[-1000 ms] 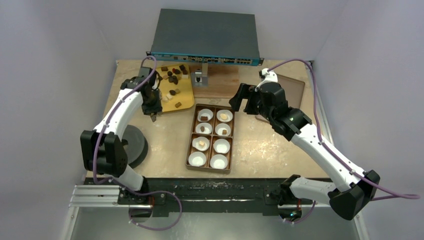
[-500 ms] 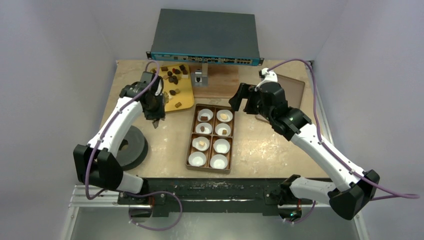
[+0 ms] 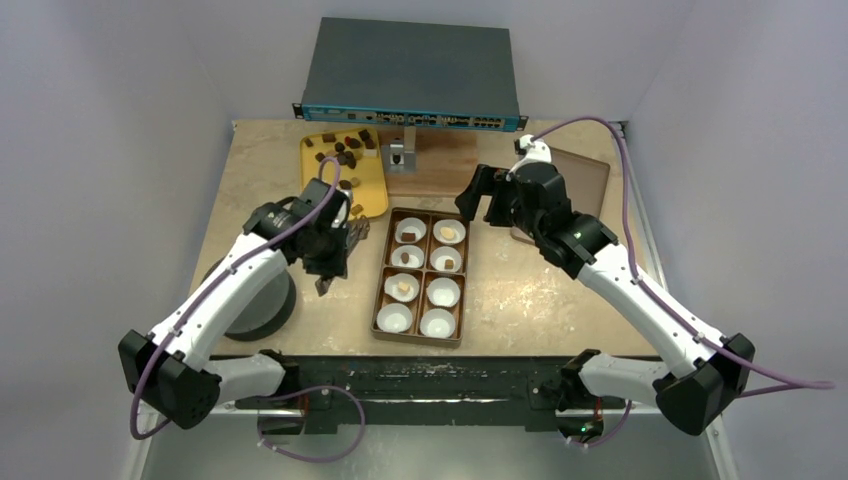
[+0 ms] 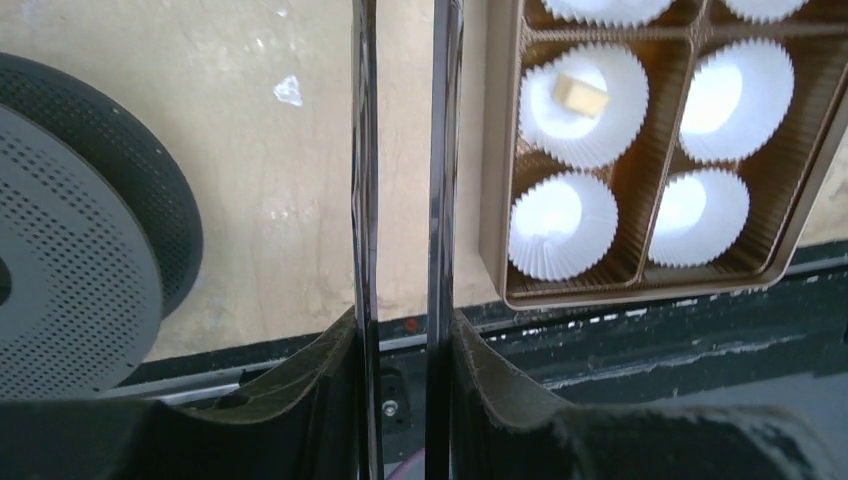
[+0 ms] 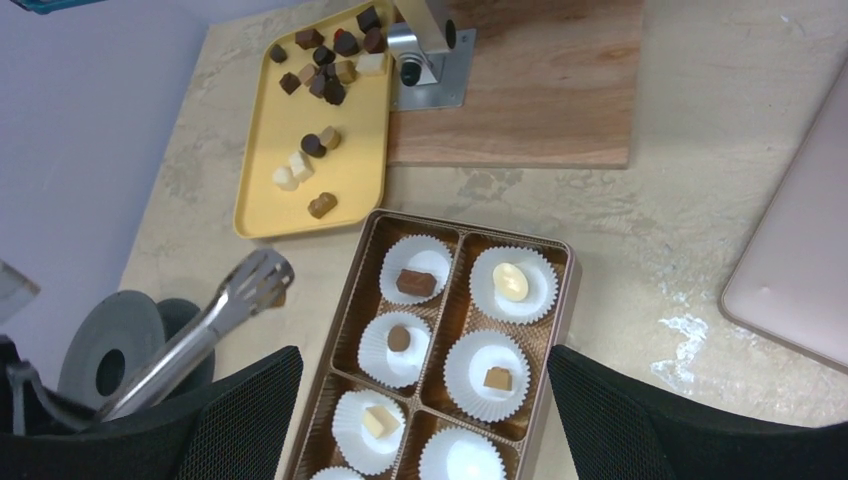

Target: Pack the chocolate

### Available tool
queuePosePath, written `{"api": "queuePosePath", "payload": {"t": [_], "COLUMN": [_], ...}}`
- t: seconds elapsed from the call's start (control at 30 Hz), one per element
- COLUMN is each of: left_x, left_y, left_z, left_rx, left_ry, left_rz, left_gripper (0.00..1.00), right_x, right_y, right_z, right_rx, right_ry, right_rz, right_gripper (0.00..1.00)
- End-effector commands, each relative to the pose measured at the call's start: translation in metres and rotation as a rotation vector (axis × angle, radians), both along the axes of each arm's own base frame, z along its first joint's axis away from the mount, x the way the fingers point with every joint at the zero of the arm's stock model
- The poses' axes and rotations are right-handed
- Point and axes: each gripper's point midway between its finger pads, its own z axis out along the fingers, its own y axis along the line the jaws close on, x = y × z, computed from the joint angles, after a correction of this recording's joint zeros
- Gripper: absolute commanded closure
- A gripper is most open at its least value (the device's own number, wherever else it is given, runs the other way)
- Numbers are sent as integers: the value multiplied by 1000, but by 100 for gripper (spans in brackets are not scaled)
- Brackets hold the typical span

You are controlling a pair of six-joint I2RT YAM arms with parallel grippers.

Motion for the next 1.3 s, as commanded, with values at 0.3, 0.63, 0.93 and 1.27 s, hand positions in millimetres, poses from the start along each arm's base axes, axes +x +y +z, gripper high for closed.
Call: {"api": "queuePosePath", "payload": {"t": [0.3, 0.63, 0.93, 1.27], "left_x": [-90, -132, -152, -151], "left_y": [-33, -43, -47, -47], "left_z": [-4, -15, -28, -27], "left_rx": [-36, -11, 2, 4], "left_ry": [113, 202, 256, 247], "left_rz": [-164, -271, -328, -334], "left_gripper": [73, 73, 72, 67], "right_x": [7, 6, 6, 6], "right_y": [8, 8, 6, 5], "right_z": [15, 13, 12, 14], "right_rx": [41, 43, 41, 40], "right_ry": [-44, -40, -37, -39], "right_rz": [12, 9, 4, -1], "right_gripper": [11, 11, 11, 11]}}
